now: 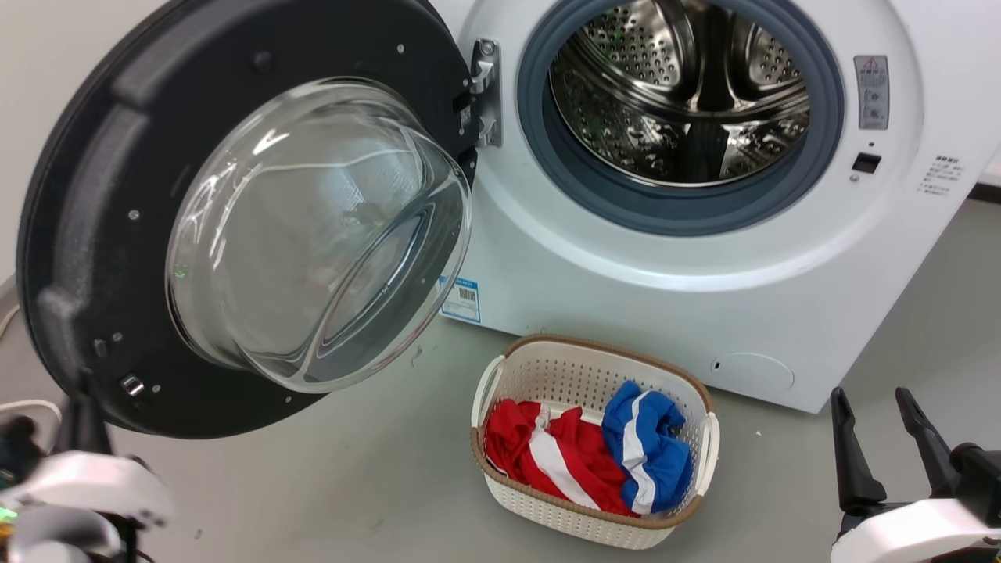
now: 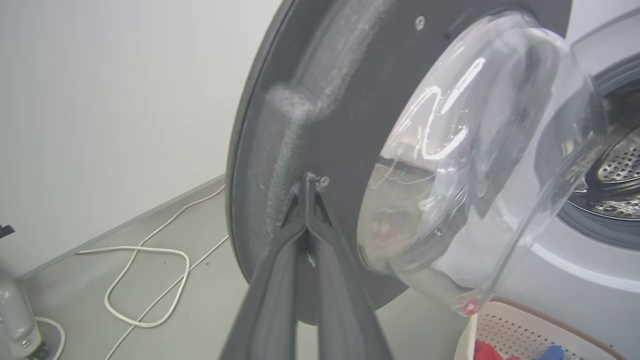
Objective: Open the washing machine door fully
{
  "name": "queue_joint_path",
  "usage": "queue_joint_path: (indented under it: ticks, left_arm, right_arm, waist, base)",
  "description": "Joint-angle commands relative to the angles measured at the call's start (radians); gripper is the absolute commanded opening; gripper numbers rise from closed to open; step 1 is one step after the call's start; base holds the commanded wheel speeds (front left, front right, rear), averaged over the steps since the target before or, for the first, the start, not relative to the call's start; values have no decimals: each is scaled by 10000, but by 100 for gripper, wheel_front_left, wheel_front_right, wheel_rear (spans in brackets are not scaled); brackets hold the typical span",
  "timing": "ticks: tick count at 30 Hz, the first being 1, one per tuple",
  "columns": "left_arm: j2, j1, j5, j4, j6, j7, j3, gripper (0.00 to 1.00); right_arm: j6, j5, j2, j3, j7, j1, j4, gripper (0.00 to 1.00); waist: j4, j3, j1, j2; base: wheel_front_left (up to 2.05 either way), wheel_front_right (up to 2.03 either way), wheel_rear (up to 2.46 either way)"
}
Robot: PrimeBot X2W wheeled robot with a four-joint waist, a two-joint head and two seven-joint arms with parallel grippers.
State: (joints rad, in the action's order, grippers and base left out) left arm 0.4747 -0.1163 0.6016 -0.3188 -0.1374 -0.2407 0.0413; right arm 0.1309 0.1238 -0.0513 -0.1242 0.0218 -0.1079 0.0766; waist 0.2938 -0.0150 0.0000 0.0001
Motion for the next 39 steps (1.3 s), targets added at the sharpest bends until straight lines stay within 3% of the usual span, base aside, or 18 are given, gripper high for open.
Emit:
queue_joint_path:
  ticks: [1, 7, 11, 17, 24, 25, 26, 28, 29, 30, 39]
  left_arm:
    - [-65, 131, -85, 120, -50, -19, 82, 0]
    - [-488, 1344, -640, 2117, -710, 238, 785, 0]
    - [-772, 1791, -935, 3088, -916, 505, 1396, 0]
    - [-1314, 1963, -1017, 3456, -939, 575, 2083, 0]
    - [-1386, 1558, -1239, 2932, -598, 654, 2662, 0]
    - [-1385, 1498, -1293, 2837, -604, 634, 2721, 5]
    - [-1397, 1457, -1348, 2748, -597, 631, 2788, 20]
    - [-1416, 1368, -1420, 2597, -583, 601, 2856, 55]
    - [-1384, 1328, -1468, 2509, -576, 654, 2911, 91]
    - [-1360, 1311, -1505, 2441, -581, 684, 2953, 100]
    - [-1272, 1048, -1687, 2175, -610, 528, 3058, 100]
  right_arm:
    - [-2, 3, 19, -1, 56, -61, -10, 100]
    - [-2, 91, 19, 101, 51, -189, -79, 100]
    - [-2, 54, 21, 182, 10, -204, -88, 100]
    - [-2, 29, 21, 320, -45, -194, -175, 100]
    - [-2, -44, 19, 573, -49, -181, -327, 100]
    - [-2, -59, 19, 605, -44, -194, -333, 100]
    - [-2, -93, 19, 622, -39, -223, -341, 100]
    - [-2, -116, 19, 686, -26, -247, -349, 100]
    - [-2, -128, 18, 709, -20, -247, -352, 100]
    - [-2, -116, 19, 714, -8, -230, -364, 100]
    - [-2, -106, 19, 734, 109, -120, -509, 100]
  waist:
    - [6, -75, 0, -1]
    - [-207, -361, 0, -1]
    - [-546, -487, 0, -1]
    - [-1320, -635, 0, -1]
    - [-2334, -670, 0, -1]
    - [-2453, -672, 0, -1]
    - [-2553, -675, 0, -1]
    - [-2751, -672, 0, -1]
    - [-2828, -668, 0, -1]
    - [-2898, -661, 0, -1]
    - [-3188, -573, 0, -1]
  base:
    - [0, 0, 0]
    - [0, 0, 0]
    - [0, 0, 0]
    - [0, 0, 0]
    - [0, 0, 0]
    - [0, 0, 0]
    - [0, 0, 0]
    - [0, 0, 0]
    - [0, 0, 0]
    - [0, 0, 0]
    - [0, 0, 0]
